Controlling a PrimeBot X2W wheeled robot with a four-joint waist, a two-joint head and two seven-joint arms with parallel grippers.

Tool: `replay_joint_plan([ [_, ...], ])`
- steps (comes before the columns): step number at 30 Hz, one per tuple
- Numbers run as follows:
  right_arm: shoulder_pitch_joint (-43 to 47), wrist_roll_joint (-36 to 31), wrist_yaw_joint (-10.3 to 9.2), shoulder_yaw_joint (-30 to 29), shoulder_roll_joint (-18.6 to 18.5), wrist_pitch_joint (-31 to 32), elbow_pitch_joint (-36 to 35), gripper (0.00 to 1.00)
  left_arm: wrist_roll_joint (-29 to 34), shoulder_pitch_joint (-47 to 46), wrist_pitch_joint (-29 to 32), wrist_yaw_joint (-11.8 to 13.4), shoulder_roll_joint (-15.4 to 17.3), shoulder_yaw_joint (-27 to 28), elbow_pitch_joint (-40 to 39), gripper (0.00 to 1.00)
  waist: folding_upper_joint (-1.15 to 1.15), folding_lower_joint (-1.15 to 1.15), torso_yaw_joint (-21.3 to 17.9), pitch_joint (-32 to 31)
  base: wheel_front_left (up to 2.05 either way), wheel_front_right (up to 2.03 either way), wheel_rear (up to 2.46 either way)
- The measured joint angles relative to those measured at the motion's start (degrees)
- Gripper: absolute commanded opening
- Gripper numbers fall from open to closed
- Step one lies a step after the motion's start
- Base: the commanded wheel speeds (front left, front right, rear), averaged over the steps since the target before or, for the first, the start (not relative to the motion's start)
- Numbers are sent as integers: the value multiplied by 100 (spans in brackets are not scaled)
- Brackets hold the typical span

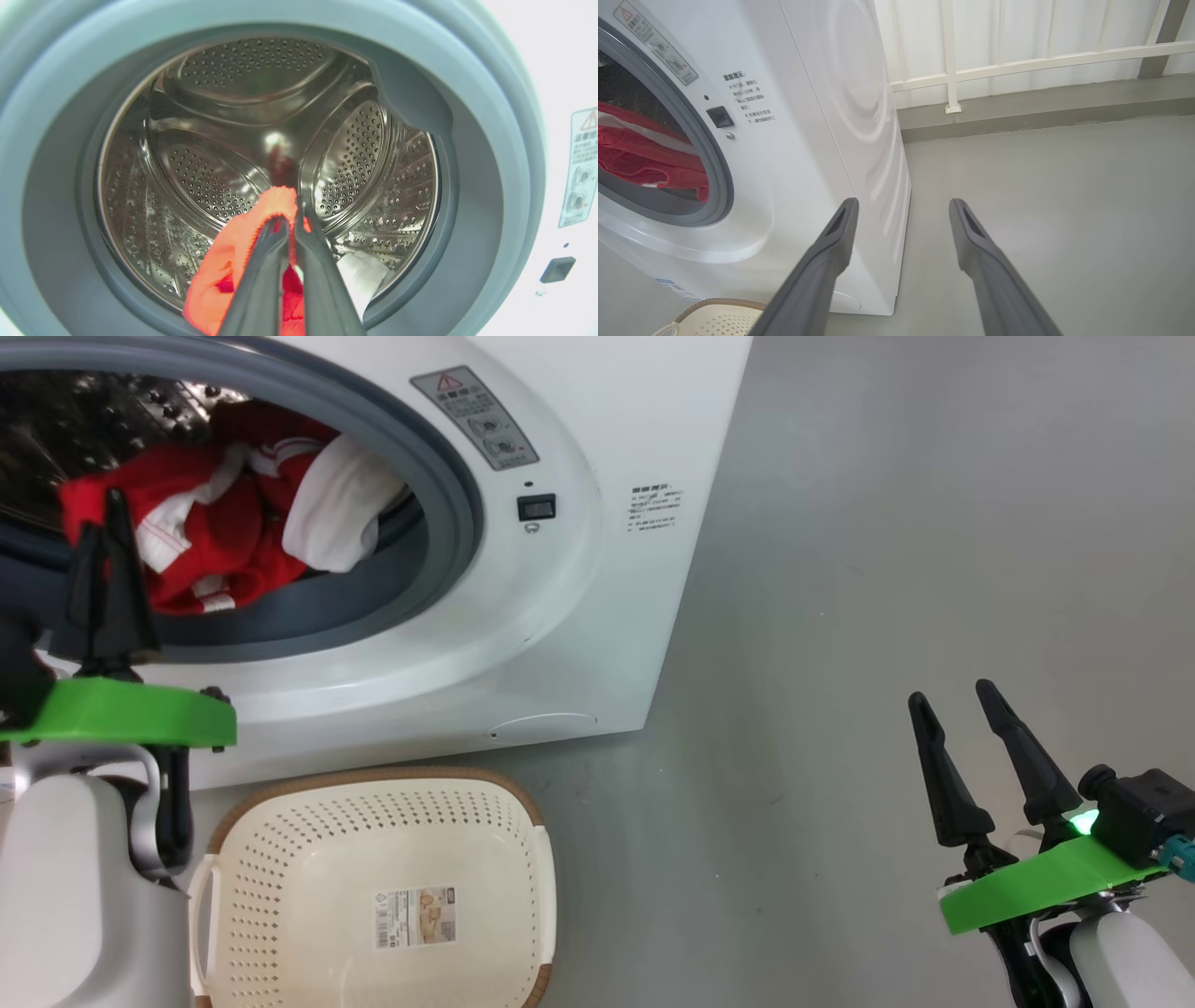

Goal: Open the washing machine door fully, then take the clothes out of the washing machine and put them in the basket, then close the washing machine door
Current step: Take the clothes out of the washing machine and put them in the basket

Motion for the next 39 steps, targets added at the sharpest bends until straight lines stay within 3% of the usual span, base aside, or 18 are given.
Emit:
replay_joint_plan([
  [14,110,0,0,-75,-15,0,-4,100,269,873,-16,-33,-399,368,-2278,0,0,0,126,-164,0,0,0],
  [23,110,0,0,-74,-38,0,-9,100,315,1224,-18,-32,-477,300,-3240,0,0,0,142,-190,0,0,0],
  [33,109,0,0,-66,-47,0,-11,100,305,1727,-18,4,-492,-44,-3141,0,0,0,129,-155,0,0,0],
  [39,108,1,0,-35,-47,0,-18,100,102,2104,-16,209,-493,-297,-2698,0,0,0,80,-98,0,0,0],
])
